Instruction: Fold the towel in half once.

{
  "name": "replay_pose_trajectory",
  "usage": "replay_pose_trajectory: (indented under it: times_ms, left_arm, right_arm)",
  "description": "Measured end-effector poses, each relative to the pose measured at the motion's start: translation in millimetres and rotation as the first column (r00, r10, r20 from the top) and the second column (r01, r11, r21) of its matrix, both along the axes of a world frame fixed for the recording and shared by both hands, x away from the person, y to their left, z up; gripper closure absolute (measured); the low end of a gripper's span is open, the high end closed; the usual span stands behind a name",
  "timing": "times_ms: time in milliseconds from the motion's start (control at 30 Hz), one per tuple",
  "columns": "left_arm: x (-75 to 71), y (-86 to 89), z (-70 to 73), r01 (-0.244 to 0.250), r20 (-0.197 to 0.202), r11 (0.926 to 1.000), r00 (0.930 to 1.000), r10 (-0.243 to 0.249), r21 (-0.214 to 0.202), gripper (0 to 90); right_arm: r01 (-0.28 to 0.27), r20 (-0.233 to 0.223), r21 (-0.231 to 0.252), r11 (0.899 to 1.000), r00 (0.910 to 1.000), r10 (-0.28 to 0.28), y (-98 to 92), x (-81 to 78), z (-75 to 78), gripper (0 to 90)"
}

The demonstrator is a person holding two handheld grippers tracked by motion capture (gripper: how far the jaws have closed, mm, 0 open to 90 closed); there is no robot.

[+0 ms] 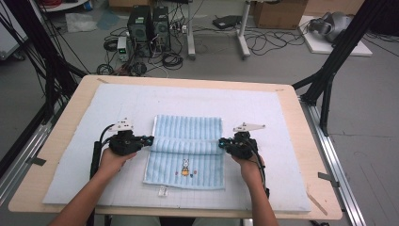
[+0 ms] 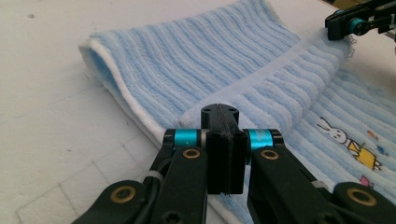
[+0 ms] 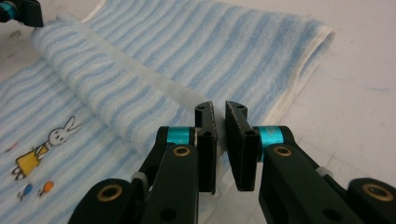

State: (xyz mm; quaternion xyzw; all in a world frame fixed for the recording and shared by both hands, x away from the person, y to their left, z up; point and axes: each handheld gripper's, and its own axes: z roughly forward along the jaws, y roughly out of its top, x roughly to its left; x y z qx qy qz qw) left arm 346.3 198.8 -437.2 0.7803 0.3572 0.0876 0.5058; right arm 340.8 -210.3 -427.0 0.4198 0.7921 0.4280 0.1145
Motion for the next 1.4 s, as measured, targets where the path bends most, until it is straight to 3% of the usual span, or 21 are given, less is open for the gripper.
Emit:
replay_pose_trajectory:
  times_ms: [100, 233, 467, 633, 833, 1400]
  left_arm:
    - [0.0, 0.1, -2.7, -0.008, -0.012, 0.9999, 0.9999, 0.008, 0.007, 89.3]
    - [-2.8, -0.1, 0.3, 0.007, 0.004, 1.0000, 1.0000, -0.007, 0.002, 89.5]
    - [-9.8, 3.3, 5.3, 0.007, 0.026, 0.9983, 0.9997, -0.006, -0.058, 89.7]
    - [-22.8, 7.9, 5.9, 0.019, 0.030, 0.9953, 0.9994, -0.016, -0.095, 89.7]
    - [-41.8, 13.0, 4.9, 0.041, 0.059, 0.9959, 0.9976, -0.036, -0.080, 89.8]
    - [-94.9, 16.5, -0.6, 0.069, 0.066, 0.9948, 0.9958, -0.064, -0.075, 89.8]
  right_arm:
    - [-0.005, -0.001, -0.008, 1.000, 1.0000, 0.005, -0.3, -4.0, -3.7, 82.5]
    - [-0.002, 0.002, 0.007, 1.000, 1.0000, 0.002, -1.0, -7.6, -4.3, 82.5]
    - [-0.016, 0.026, 0.048, 0.999, 0.9996, 0.014, -3.4, -15.7, -1.0, 82.5]
    - [-0.031, 0.042, 0.072, 0.997, 0.9987, 0.028, -5.0, -27.1, 2.6, 82.5]
    - [-0.052, 0.066, 0.077, 0.996, 0.9967, 0.047, -6.4, -44.2, 6.2, 82.5]
    - [-0.050, 0.096, 0.051, 0.997, 0.9944, 0.045, -6.3, -102.0, 2.6, 81.9]
